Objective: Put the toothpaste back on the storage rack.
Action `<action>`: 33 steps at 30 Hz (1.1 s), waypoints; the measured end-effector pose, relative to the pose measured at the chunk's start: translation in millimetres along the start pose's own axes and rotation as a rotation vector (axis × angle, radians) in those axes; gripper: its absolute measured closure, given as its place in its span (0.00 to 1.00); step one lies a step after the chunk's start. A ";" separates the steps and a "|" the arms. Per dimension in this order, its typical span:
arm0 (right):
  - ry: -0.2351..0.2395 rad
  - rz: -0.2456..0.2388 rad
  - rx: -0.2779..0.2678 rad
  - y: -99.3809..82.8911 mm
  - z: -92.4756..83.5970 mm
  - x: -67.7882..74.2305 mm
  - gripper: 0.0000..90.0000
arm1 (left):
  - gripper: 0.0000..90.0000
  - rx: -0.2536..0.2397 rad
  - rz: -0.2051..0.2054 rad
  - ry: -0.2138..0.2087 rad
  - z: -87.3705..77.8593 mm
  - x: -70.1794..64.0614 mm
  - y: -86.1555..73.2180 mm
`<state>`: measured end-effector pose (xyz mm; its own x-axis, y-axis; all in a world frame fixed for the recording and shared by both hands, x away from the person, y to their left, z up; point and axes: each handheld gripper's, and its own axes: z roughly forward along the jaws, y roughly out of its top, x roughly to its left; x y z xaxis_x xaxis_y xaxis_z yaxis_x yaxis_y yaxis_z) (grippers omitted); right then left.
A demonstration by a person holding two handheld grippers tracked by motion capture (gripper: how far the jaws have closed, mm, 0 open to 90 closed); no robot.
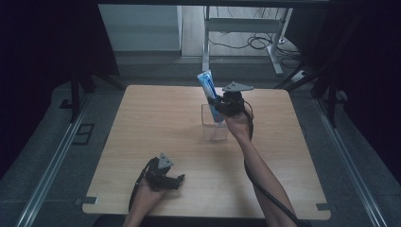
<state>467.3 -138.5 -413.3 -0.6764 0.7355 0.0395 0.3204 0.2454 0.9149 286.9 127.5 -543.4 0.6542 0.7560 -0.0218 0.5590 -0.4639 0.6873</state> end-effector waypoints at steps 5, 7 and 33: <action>-0.011 0.002 0.010 -5.3 4.3 0.4 0.80 | 0.16 0.000 0.000 0.000 0.0 0.0 0.0; -0.010 0.008 0.011 -8.3 6.5 -0.7 0.80 | 0.16 -0.001 0.000 0.000 0.0 0.0 0.0; -0.031 -0.007 0.050 -35.4 19.5 3.7 0.80 | 0.16 0.000 0.001 -0.001 0.0 0.1 0.0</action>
<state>466.4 -132.1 -453.3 -0.6581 0.7526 0.0206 0.3490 0.2807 0.8941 286.9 127.5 -543.4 0.6551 0.7552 -0.0215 0.5585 -0.4649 0.6870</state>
